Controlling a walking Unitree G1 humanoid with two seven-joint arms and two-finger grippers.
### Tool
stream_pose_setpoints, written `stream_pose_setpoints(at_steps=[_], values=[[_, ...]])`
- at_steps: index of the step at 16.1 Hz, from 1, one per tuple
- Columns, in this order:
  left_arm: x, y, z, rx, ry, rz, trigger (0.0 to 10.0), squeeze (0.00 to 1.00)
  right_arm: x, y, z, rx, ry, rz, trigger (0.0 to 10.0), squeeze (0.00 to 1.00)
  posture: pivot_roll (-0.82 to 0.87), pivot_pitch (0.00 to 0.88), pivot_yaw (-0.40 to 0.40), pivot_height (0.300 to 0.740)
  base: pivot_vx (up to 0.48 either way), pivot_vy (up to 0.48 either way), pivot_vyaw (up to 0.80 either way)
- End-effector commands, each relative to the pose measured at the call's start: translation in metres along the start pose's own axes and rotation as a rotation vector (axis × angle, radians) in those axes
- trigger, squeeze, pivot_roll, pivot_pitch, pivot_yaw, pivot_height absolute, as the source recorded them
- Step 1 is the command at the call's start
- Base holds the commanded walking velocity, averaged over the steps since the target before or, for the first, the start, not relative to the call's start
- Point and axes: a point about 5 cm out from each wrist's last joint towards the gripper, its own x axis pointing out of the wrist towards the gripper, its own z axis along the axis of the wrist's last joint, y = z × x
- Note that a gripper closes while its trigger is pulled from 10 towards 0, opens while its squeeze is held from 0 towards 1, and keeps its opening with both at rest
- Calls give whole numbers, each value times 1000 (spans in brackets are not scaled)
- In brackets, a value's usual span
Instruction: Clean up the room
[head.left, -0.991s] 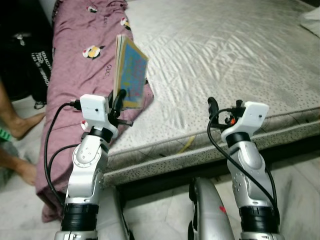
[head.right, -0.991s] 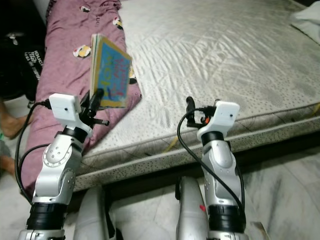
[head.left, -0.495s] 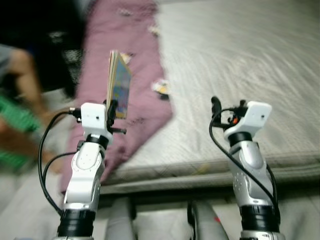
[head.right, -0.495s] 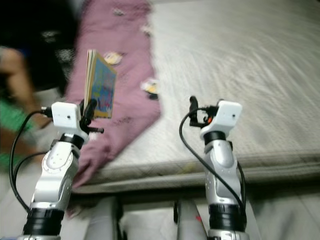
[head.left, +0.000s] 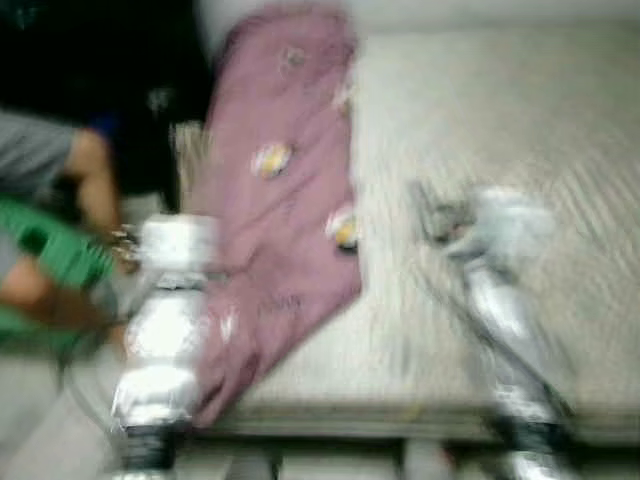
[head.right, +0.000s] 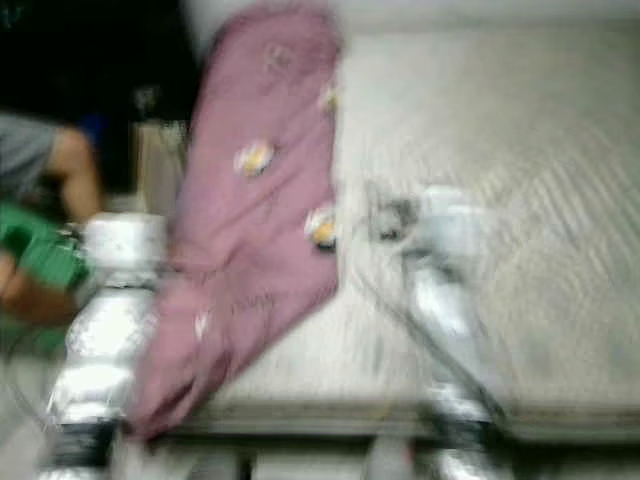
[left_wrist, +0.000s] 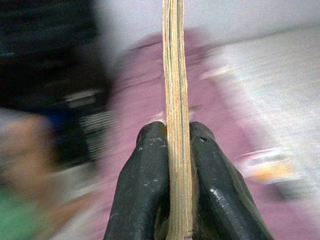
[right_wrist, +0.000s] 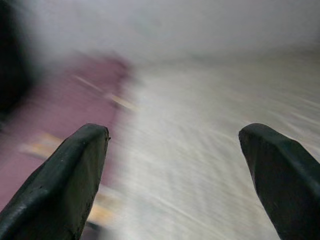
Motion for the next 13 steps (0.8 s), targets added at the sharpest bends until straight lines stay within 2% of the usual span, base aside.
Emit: stream_pose_setpoints(at_steps=[1,3,6,9,13], values=[[-5,25,3,53,-27,72,10000,0,6,36,8,28,-34,95,10000,0,-114,0,64,740,0,0,0],[-6,26,1,47,-18,81,10000,0,4,33,6,-15,-29,76,10000,0,-114,0,65,740,0,0,0],[-6,24,0,39,-12,63,10000,0,3,33,9,-7,-59,89,10000,0,-111,0,70,740,0,0,0],[-12,24,-6,39,11,46,10000,0,2,37,6,3,-49,86,10000,0,-108,0,76,740,0,0,0],[-11,21,-4,44,-10,21,10000,0,2,37,0,23,-8,66,10000,0,-107,0,66,740,0,0,0]])
